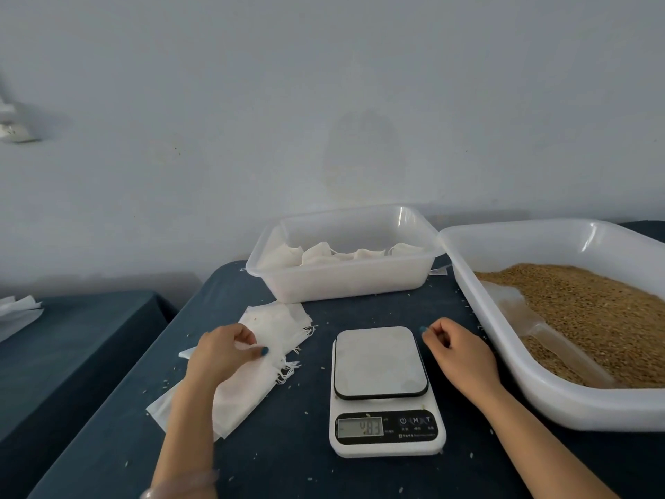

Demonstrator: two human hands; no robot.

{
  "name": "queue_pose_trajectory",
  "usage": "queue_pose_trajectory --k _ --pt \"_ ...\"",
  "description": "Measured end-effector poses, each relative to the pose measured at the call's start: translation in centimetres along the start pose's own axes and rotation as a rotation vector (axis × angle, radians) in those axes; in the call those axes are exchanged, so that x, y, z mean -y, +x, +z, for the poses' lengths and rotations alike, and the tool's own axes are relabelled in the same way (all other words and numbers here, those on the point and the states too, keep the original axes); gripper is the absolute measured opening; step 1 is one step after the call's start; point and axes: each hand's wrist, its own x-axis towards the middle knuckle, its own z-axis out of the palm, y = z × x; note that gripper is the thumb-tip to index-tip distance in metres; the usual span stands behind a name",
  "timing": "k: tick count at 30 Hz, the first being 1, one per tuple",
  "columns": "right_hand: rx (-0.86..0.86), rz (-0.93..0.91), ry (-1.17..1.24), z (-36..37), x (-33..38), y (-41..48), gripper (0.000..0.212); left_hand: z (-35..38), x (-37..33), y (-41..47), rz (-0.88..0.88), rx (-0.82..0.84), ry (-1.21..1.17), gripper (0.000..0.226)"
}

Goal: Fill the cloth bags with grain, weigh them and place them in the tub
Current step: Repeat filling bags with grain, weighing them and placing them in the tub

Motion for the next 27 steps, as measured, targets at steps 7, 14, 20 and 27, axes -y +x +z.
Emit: queue_pose_trajectory --k 7,14,20,27 --pt "-0.001 -0.002 -0.001 0.1 0.0 0.1 0.021 0.0 -1.2 0.0 -0.04 -0.165 -0.282 0.027" --pt "-0.035 -0.007 0.105 0.0 0.0 0.0 0.023 1.5 -5.1 -0.7 0.094 -0.046 -0.641 0.013" --pt "-0.089 -0.098 0.328 -0.4 0.7 -0.3 0.025 3.6 -11.4 -1.7 0.213 0.142 -0.862 0.019" --pt "-0.007 -0.22 0.413 -0.2 1.5 -0.7 0.023 7.3 -15.5 -3.2 0.268 -0.049 -0.788 0.025"
